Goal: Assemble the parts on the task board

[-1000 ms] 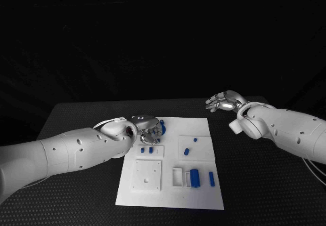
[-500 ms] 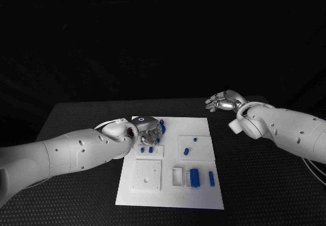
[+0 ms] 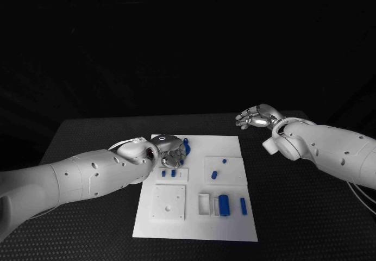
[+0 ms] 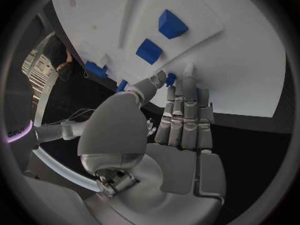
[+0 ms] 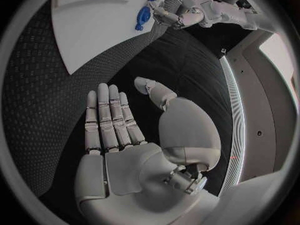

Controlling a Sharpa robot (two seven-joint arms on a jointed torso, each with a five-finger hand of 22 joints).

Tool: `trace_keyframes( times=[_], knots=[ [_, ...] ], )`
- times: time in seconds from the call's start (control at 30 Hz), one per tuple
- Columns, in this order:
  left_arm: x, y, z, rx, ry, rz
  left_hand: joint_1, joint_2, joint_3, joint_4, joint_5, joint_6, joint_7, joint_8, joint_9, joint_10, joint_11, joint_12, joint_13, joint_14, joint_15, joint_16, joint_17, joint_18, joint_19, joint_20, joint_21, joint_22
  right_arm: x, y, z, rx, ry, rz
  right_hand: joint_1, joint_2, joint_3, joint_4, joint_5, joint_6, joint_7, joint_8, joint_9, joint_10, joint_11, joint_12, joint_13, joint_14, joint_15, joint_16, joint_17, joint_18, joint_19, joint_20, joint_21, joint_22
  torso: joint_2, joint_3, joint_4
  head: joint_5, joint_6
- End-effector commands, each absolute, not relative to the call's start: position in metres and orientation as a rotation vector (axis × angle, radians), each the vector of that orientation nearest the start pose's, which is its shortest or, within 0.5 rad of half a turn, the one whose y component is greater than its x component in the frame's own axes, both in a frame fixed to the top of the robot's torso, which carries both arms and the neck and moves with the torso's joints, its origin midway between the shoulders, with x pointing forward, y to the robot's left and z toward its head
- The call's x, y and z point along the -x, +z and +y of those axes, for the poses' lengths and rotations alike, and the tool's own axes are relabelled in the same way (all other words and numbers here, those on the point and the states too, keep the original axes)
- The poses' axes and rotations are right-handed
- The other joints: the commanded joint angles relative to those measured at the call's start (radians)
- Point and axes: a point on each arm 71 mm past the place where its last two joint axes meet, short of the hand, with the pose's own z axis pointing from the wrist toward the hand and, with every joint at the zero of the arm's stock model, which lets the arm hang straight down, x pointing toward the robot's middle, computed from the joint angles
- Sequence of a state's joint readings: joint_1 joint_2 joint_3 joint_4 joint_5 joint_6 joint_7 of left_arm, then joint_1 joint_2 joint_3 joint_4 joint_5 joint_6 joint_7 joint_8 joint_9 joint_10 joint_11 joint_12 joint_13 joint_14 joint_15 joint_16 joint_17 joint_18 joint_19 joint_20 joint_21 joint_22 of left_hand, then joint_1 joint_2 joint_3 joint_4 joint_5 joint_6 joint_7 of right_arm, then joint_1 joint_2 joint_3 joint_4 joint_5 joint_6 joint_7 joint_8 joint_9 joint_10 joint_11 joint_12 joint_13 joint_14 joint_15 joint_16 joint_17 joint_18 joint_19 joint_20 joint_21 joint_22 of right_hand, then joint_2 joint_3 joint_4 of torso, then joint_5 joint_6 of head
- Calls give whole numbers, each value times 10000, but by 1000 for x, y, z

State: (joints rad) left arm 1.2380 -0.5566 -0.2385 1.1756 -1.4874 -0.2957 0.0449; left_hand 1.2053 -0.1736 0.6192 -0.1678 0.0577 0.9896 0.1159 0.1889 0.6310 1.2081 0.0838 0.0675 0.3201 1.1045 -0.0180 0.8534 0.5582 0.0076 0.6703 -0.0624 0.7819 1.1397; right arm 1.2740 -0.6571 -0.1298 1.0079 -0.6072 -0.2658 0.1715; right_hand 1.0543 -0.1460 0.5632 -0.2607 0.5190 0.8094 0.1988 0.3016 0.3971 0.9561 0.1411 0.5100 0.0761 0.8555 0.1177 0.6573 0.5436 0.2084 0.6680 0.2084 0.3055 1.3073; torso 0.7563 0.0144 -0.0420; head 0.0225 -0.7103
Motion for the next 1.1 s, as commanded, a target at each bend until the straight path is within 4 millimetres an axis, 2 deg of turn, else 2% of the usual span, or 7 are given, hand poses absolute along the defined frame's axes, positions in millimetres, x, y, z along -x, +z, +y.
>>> trace_keyframes(
  times=[0.03,0.57,1.1],
  knots=[
    [-518,-250,145,-4408,-6276,17632,-13,113,-13,18,38,-4,50,-37,-22,71,-9,21,-20,61,-42,69,21,-76,64,-356,-47,11,-572,-198,-267,-5901,9092,16503,-90,36,-54,6,49,-37,62,48,-13,-20,19,-40,-17,-51,34,-15,-16,168,33,30,-60,189,1,-6,-2,-1,0],
    [-519,-256,142,-4618,-6113,17959,70,228,-31,-127,42,107,36,21,-106,191,-57,52,-76,192,-103,247,156,-76,122,-393,-54,80,-571,-198,-265,-5884,9142,16531,-90,38,-56,5,53,-37,61,51,-15,-19,18,-39,-17,-50,33,-14,-19,170,37,31,-69,191,6,-3,-10,-40,-72],
    [-515,-260,137,-5235,-6012,18263,74,300,-59,-269,41,300,-35,128,-198,404,-133,82,-126,261,-181,526,339,-76,139,-415,-87,168,-571,-198,-266,-5882,9148,16532,-89,38,-58,4,53,-35,60,54,-17,-18,17,-38,-17,-50,31,-13,-23,172,41,32,-78,194,-5,-3,14,-81,-139]
  ],
)
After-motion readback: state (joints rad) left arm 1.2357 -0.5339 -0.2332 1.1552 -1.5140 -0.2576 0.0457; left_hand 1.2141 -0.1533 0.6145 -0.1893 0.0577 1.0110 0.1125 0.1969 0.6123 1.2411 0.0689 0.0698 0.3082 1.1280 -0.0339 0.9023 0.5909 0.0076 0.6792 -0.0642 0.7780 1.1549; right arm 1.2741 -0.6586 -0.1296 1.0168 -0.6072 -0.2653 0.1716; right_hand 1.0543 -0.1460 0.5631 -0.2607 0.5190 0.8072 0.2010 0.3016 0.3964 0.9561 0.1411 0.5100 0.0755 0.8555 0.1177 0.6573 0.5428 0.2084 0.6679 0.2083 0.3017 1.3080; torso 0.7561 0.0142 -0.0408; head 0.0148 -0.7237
